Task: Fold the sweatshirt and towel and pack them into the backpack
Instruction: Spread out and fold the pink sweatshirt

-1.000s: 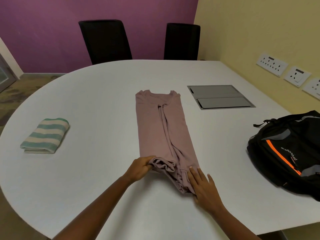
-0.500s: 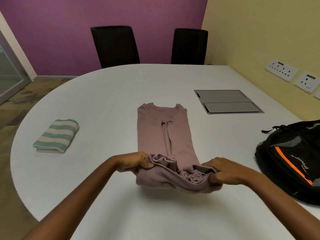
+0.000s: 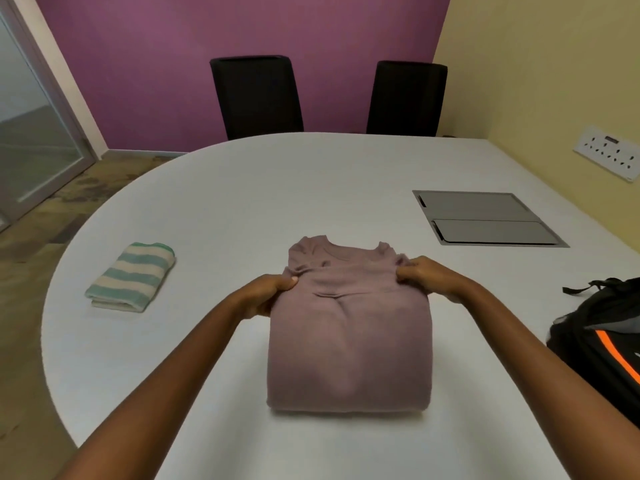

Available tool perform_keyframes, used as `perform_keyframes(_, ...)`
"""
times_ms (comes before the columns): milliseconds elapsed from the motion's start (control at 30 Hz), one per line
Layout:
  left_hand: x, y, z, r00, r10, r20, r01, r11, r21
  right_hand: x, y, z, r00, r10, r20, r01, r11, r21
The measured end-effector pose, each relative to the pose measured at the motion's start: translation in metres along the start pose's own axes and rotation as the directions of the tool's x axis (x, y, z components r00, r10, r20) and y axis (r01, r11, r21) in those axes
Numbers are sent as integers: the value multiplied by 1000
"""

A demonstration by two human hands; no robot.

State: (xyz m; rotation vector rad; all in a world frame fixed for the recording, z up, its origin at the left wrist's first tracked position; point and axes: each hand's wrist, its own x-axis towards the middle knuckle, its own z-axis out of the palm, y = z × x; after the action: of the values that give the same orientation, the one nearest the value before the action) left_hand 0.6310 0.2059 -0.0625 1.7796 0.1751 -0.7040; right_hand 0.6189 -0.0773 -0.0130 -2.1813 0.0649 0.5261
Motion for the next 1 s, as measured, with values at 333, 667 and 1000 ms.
perform_keyframes(333,74,-13,36,955,-51,-291,25,995,-92,89,55,32,950,66,-304,-61,998,26)
perform_keyframes(667,94,-68,65,803,-9,-596,53,997,57,116,95,63,899,129,-419,-108,991,72)
perform_keyframes(1000,82,-59,64,712,146,-687,-178,984,26,93,98,62,856,49,-515,-10,997,78)
